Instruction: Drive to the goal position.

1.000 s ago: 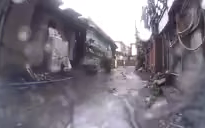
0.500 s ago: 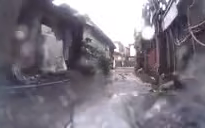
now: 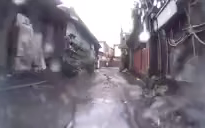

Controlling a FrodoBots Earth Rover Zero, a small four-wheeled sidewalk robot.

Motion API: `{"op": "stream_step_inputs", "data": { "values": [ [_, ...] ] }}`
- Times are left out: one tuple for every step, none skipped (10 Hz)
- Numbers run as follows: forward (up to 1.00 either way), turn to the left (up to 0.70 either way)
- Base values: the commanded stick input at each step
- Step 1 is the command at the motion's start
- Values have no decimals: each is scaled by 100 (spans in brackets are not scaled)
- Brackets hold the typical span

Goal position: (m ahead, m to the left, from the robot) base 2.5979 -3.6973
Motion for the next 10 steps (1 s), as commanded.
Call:
{"op": "stream_step_inputs", "data": {
  "values": [
    [70,0],
    [70,0],
    [70,0],
    [70,0],
    [70,0],
    [70,0],
    [70,0],
    [70,0],
    [70,0],
    [70,0]
  ]
}}
